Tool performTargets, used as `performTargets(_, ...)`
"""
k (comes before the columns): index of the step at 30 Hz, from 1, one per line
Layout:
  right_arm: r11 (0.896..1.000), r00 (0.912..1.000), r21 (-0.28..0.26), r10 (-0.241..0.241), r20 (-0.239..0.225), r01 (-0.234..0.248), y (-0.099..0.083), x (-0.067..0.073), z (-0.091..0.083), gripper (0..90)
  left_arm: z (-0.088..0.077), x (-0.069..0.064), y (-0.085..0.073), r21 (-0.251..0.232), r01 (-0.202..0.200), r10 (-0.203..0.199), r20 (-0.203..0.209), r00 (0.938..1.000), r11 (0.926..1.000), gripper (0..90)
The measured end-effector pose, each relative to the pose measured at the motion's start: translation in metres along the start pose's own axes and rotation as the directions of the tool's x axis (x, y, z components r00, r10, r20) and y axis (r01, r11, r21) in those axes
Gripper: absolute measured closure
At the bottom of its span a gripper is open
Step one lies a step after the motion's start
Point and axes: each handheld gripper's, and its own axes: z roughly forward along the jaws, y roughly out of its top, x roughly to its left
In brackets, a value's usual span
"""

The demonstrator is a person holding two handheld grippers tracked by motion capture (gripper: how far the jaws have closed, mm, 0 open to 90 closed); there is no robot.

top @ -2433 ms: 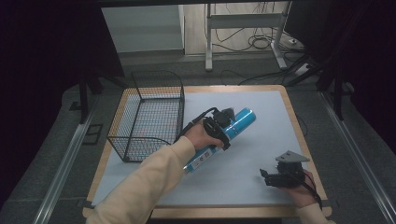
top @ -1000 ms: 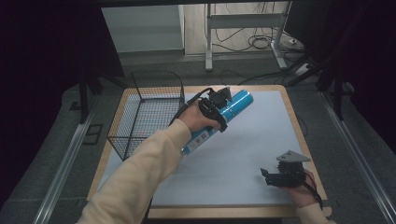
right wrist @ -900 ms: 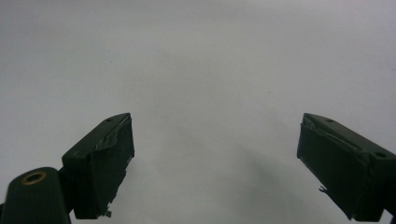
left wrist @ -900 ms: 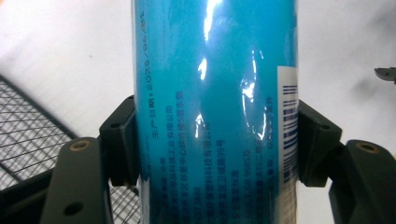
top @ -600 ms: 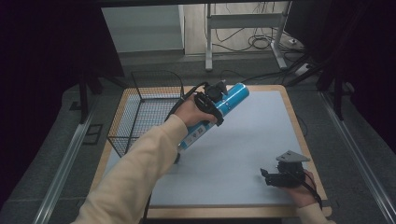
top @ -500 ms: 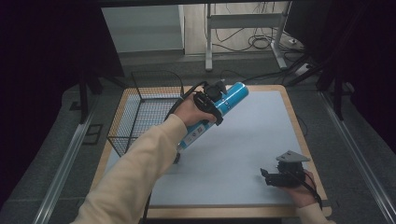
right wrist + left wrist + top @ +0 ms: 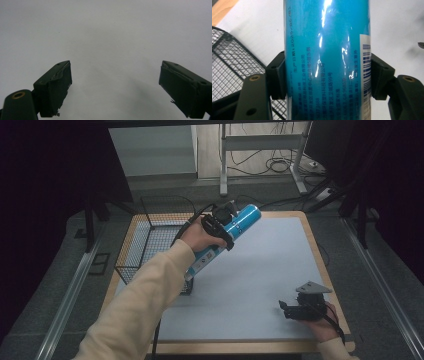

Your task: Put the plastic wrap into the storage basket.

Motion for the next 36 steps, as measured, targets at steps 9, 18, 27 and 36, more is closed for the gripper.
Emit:
performTargets(9, 1.000, 1.0000, -0.001, 0.001, 0.001, -0.001, 0.000, 0.000, -0.001, 11.5, -0.013, 0.015, 0.000, -0.028, 0.023, -0.024, -0.022, 0.9995, 0.9994, 31.3)
performTargets(18, 1.000, 1.0000, 0.002, 0.005, 0.006, -0.005, 0.000, -0.001, 0.000, 11.4, -0.011, 0.030, -0.001, -0.022, 0.040, -0.041, -0.036, 0.9985, 0.9990, 31.3)
performTargets(27, 1.000, 0.9999, 0.006, 0.005, 0.011, -0.005, -0.001, -0.002, 0.001, 11.5, -0.012, 0.048, -0.003, -0.034, 0.074, -0.076, -0.046, 0.9961, 0.9967, 31.3)
performTargets(36, 1.000, 0.9999, 0.008, 0.008, 0.013, -0.008, -0.001, -0.003, 0.002, 11.5, -0.011, 0.065, -0.003, -0.044, 0.105, -0.108, -0.064, 0.9921, 0.9935, 31.3)
